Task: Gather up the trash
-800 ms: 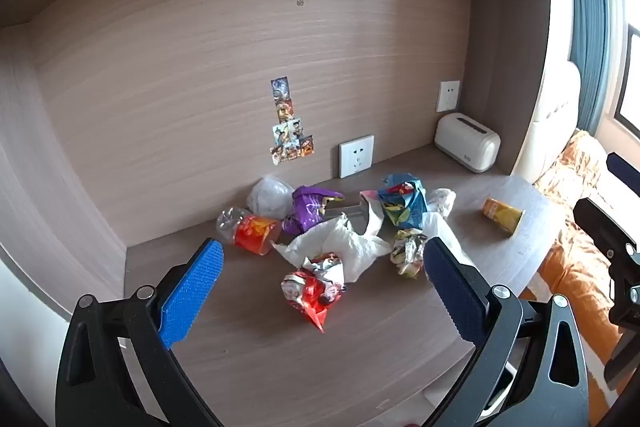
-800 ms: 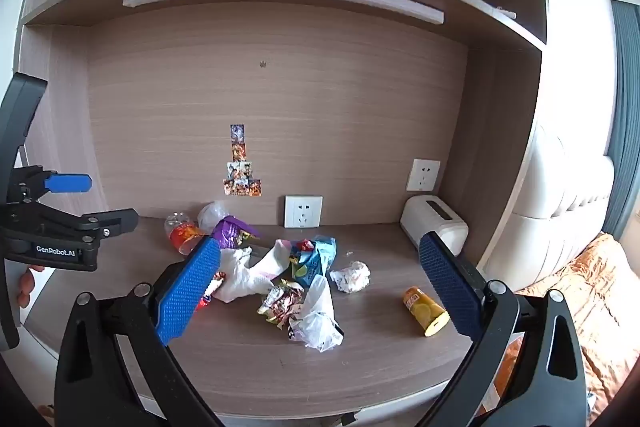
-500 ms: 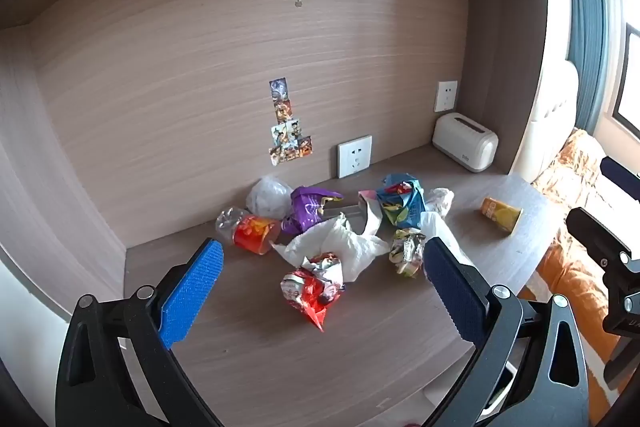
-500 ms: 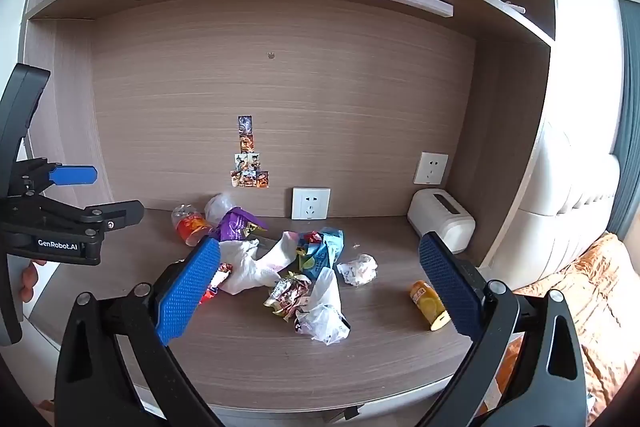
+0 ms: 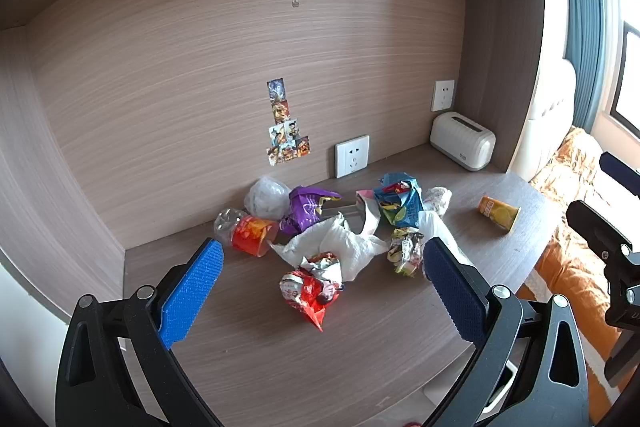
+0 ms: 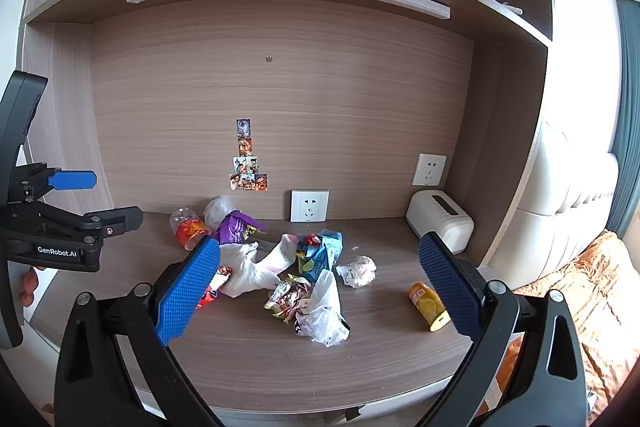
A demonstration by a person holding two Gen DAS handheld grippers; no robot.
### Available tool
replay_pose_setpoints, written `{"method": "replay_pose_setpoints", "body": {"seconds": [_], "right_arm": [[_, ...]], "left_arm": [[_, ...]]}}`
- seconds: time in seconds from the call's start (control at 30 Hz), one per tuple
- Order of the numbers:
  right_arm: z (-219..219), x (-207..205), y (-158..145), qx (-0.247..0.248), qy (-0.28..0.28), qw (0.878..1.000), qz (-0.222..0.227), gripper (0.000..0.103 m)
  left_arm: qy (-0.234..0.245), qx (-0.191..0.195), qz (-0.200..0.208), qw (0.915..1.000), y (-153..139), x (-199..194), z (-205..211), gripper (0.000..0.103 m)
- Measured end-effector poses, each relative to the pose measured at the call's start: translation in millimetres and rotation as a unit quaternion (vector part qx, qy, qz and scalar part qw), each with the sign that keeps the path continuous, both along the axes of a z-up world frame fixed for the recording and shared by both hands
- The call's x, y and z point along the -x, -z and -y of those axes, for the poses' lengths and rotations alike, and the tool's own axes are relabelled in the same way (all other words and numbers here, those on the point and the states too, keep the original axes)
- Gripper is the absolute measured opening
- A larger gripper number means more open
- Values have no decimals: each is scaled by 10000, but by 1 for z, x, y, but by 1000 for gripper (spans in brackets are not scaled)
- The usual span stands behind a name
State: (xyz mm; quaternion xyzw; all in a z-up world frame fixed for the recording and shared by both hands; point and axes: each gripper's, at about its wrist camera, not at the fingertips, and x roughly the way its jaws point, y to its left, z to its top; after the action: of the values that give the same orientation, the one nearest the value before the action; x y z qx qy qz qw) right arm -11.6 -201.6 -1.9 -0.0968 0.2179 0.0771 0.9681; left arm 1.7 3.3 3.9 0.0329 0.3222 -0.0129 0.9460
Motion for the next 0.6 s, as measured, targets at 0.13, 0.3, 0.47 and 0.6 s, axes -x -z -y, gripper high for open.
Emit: {"method": "replay_pose_setpoints", "body": {"seconds": [0.13,0.3,0.47,0.6], "right_arm": [[1,-2,0,-80,-9,9999,-85,99],[3,-2,-1,-65,58,9999,-51,99],[4,-1,-1,-55,102,9999,-7,99],[3,-1,0,-48,115,9999,-24,99]], "left_arm": [[11,-3,6,10000,1,1,1,98],[2,22,-27,10000,2,-2,-2,98],[-2,35,-32,10000,1,2,0,98],[-8,51,-31,10000,0,2,-1,98]]}}
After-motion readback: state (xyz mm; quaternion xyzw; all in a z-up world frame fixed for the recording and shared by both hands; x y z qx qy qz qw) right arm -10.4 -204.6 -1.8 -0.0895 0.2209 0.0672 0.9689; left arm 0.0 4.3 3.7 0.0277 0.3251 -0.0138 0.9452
